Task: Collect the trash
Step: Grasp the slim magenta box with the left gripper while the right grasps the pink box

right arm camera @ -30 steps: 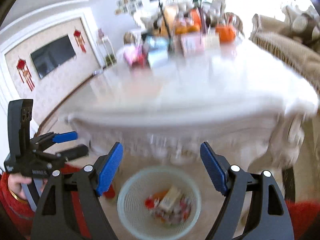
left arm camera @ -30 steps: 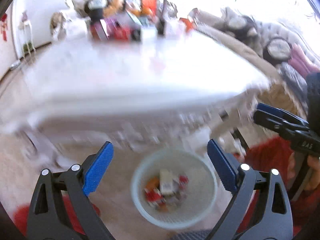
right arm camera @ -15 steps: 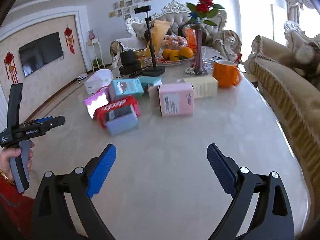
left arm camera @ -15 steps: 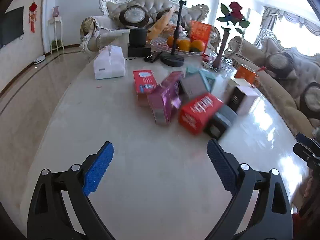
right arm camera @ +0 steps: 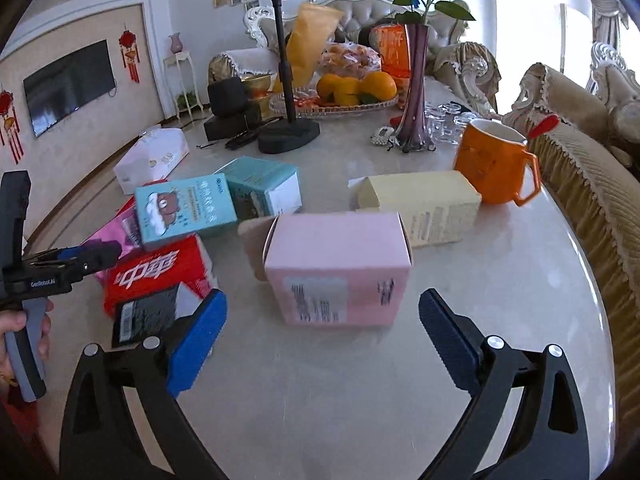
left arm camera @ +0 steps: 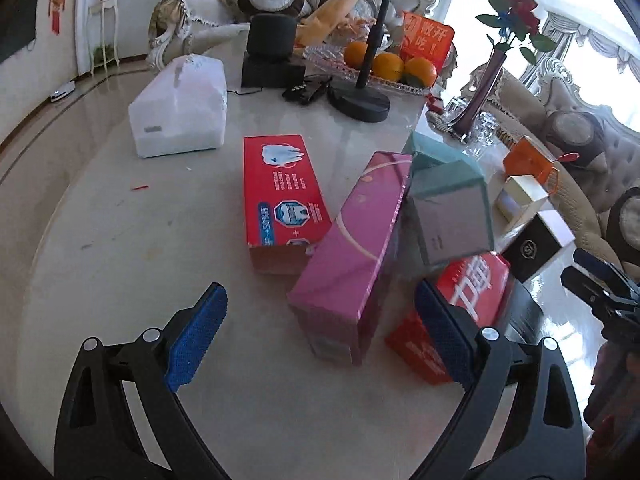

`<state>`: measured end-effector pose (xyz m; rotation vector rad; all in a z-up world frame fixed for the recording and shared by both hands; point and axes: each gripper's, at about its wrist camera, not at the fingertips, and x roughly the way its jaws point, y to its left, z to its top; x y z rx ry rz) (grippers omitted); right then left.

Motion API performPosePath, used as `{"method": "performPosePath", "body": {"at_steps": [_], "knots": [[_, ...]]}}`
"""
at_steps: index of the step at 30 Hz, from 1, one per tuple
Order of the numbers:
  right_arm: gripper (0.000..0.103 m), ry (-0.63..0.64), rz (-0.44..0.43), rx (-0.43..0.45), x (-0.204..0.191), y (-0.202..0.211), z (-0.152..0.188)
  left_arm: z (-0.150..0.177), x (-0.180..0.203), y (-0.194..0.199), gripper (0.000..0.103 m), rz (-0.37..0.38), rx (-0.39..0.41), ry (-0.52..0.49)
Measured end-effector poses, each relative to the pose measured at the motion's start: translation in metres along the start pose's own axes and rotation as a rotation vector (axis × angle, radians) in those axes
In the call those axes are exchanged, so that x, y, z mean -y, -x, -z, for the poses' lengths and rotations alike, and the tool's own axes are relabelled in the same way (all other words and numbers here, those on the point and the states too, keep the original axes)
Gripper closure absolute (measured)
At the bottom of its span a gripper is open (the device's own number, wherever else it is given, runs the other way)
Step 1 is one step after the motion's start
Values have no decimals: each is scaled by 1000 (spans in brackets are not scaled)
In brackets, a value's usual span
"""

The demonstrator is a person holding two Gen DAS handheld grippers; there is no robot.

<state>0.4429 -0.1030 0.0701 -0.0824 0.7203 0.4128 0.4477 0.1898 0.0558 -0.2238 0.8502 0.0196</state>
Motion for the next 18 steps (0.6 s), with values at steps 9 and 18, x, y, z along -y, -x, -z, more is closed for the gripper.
{"method": "performPosePath", "body": {"at_steps": [9,18], "knots": [[11,-38,32,-36,4,-29,-12,-9,7,-14,11,-16,-22,-60],[24,-103,20,-117,14,-46,-12,-9,14,-18,68,-6,-51,-75]]}}
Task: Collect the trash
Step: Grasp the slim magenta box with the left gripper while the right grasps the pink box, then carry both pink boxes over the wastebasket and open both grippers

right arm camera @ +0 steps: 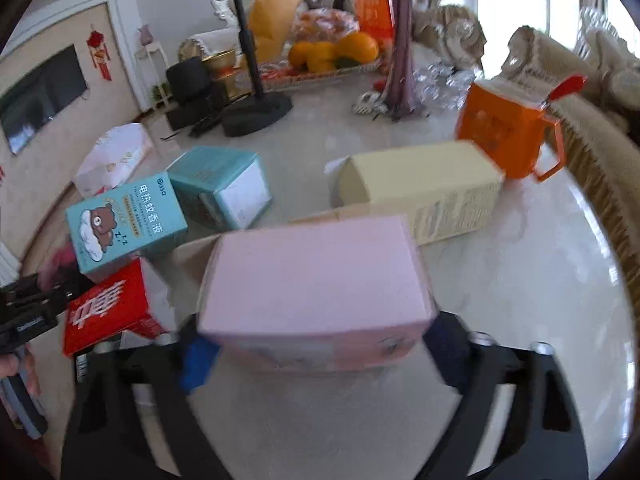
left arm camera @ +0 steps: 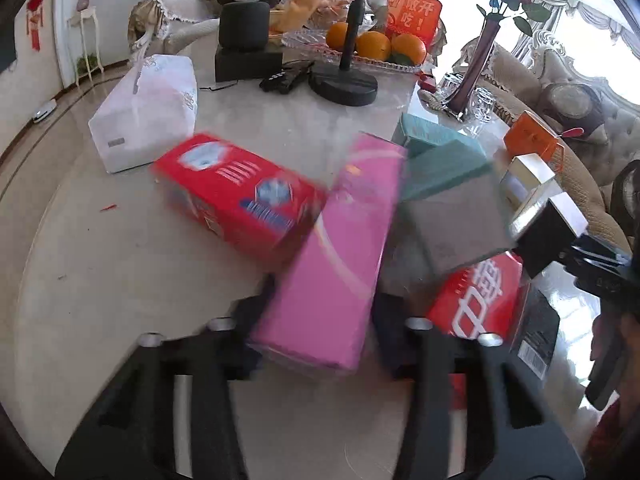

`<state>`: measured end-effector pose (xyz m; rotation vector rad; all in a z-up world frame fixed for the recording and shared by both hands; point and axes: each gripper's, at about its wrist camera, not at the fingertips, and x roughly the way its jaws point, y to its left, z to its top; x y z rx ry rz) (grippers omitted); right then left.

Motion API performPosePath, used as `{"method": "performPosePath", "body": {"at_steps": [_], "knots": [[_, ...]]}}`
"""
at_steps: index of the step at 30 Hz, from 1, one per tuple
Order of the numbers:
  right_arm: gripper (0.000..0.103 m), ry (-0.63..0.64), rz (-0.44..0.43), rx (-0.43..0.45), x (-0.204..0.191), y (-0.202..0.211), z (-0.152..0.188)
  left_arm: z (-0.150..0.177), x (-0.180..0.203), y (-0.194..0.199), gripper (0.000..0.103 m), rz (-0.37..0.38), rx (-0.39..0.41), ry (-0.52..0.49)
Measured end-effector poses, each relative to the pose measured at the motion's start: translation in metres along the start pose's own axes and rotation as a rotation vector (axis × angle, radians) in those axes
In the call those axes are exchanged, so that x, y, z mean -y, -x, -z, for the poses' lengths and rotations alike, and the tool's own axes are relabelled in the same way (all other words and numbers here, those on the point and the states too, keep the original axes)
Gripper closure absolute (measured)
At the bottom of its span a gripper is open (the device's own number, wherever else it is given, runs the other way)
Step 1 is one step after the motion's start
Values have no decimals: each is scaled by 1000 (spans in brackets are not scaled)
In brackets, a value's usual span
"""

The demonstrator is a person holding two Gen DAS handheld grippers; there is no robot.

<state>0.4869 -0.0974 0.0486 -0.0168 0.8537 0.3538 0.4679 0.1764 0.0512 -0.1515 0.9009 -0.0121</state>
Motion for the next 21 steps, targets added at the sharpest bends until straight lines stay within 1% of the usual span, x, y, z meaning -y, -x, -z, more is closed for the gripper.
{"method": "performPosePath", "body": {"at_steps": [2,6,8,11,15,17,20,21], "knots": [[25,-4,-5,2,0,4,3,2,3,2,72,-2,-1,-16],[25,-24,-55,26,2,20,12,9,0,17,72,23,14,9],[25,-42,-72,40,4,32,17,13,0,26,73,37,23,18],[25,-68,-94,67,7,52,25,19,4,41,75,38,40,-1],[25,-114,-146,77,10,74,35,25,11,71,75,57,79,-11],[25,-121,-163,89,9,87,41,27,18,92,75,43,106,-33],[25,-111,-191,134,5,117,54,34,24,126,75,47,150,-58],[25,-112,-210,156,4,130,60,42,27,144,75,36,174,-78]]}}
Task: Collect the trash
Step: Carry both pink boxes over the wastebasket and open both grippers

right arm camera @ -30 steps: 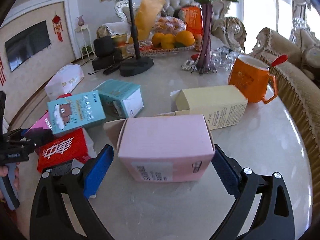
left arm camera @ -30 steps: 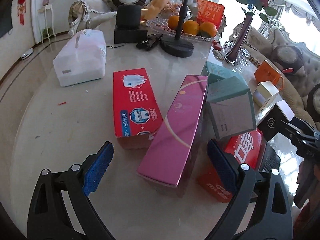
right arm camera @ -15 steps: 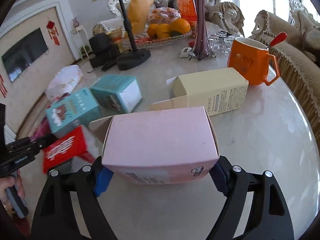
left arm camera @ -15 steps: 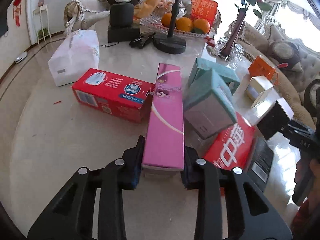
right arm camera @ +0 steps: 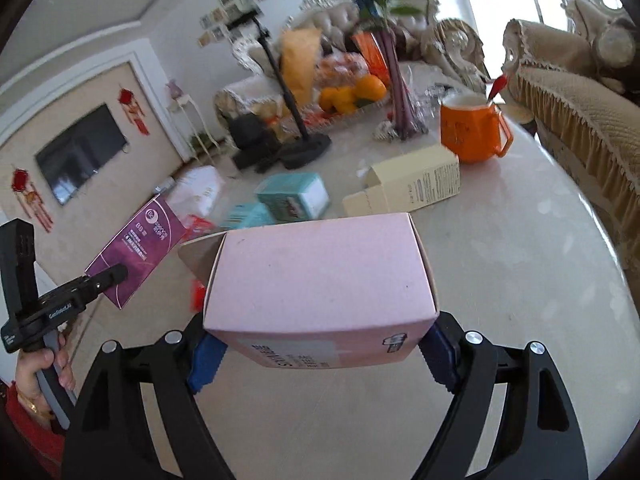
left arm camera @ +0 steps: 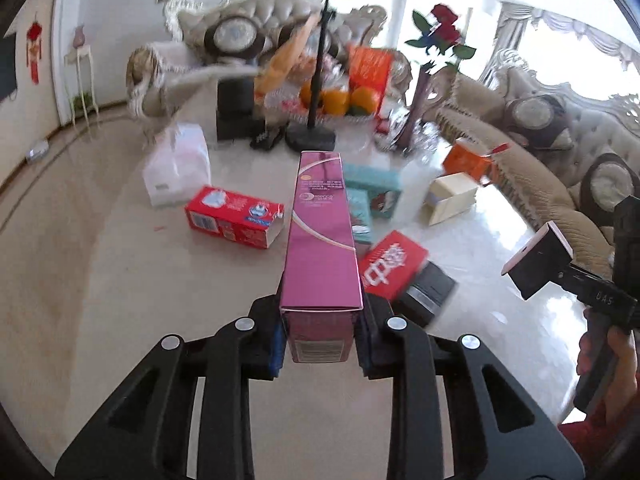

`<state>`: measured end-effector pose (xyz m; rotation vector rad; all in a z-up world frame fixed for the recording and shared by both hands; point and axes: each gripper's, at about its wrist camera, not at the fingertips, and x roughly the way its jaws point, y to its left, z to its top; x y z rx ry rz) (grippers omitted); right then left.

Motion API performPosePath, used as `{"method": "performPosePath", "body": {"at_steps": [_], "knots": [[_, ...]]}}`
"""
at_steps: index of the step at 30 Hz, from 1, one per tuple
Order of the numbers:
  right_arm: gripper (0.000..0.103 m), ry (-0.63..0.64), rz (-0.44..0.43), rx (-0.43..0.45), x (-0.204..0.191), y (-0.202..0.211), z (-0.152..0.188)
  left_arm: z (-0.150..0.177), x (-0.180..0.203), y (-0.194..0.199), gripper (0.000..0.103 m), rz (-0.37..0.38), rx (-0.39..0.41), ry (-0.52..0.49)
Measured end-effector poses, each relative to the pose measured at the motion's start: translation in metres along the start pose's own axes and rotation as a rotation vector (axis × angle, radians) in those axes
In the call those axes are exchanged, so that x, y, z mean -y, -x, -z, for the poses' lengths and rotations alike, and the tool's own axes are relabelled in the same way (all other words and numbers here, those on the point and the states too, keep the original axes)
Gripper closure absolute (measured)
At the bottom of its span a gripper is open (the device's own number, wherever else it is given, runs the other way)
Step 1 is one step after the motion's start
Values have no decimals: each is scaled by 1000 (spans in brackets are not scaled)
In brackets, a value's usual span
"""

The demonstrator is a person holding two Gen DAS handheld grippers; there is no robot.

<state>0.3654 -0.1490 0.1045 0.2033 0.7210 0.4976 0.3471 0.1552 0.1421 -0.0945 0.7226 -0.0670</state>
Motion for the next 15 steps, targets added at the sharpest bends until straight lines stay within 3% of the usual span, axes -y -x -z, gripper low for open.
{"method": "performPosePath", "body": {"at_steps": [5,8,11,15], "knots": [[25,13,-96,72,-16,72,43,44,20,83,75,45,86,-55],[25,29,-153,74,-29,114,91,99,41,129,75,84,101,-95],[25,31,-176,61,-40,142,138,149,56,151,75,133,74,-98],[25,50,-161,-22,-55,152,203,232,83,153,75,188,-32,-95]]}}
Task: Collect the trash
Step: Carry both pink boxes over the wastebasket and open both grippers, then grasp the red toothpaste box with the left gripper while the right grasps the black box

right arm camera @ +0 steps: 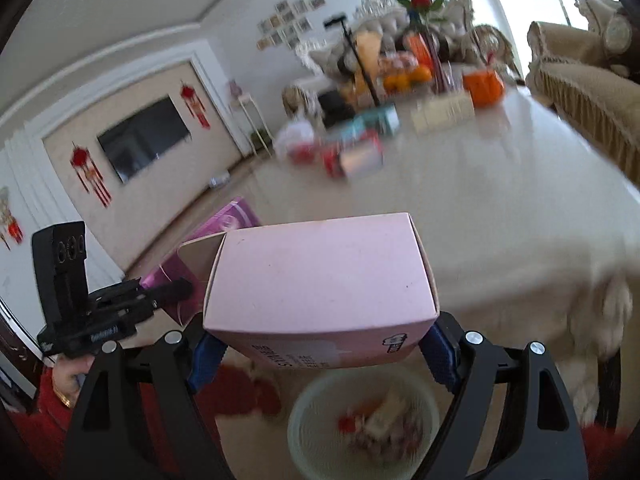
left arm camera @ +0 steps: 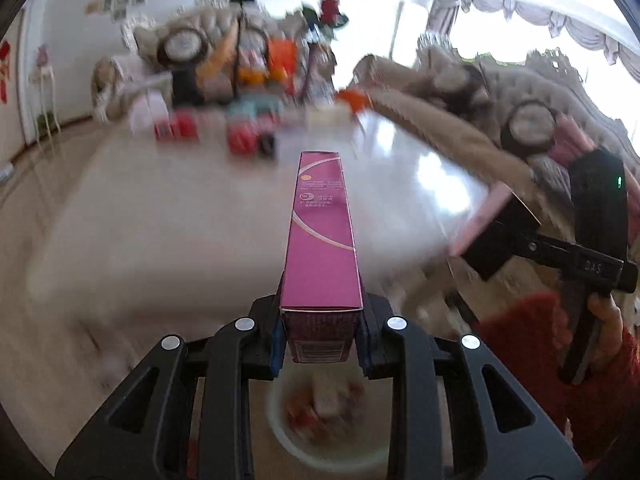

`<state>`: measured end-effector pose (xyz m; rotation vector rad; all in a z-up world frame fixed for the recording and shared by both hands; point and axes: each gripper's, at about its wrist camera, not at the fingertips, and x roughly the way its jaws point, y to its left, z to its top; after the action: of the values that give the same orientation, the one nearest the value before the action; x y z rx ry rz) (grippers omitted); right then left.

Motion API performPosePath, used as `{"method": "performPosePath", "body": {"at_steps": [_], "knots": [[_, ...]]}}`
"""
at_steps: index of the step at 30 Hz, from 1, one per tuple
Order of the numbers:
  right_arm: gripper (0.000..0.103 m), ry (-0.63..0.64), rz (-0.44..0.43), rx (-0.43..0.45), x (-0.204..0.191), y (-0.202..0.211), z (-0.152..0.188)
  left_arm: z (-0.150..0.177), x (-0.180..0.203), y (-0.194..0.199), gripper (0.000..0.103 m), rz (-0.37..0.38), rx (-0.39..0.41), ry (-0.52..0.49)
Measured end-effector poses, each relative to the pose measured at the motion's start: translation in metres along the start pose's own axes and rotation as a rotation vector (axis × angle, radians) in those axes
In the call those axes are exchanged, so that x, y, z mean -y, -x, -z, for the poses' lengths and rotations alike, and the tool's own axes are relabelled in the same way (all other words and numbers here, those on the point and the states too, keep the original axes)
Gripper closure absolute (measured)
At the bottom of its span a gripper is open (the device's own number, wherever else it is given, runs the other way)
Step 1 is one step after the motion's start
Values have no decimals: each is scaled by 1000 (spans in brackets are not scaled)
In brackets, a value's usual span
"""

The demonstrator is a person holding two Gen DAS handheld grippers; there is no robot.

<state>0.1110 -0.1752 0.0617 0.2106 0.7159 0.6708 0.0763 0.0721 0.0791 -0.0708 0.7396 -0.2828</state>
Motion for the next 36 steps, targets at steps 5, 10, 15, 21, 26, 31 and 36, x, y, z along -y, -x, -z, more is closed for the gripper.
{"method": "performPosePath", "body": {"at_steps": [5,10,15,21,26,31,36], "knots": [[25,-75,46,-148,11,-36,64,70,29,-29,75,45,-140,15],[25,-98,109,-271,26,-74,99,106,42,-60,75,33,-235,-25],[24,-90,148,-354,33,-99,119,126,37,-100,75,18,-323,-11],[8,-49,188,-418,36,-115,137,146,16,-144,23,-13,-416,79],[8,-74,201,-479,45,-126,153,158,8,-154,13,-6,-454,114],[8,-93,192,-450,48,-120,153,163,-10,-158,11,-31,-490,207],[8,-75,164,-365,40,-107,145,163,-20,-150,11,-24,-454,273]]}}
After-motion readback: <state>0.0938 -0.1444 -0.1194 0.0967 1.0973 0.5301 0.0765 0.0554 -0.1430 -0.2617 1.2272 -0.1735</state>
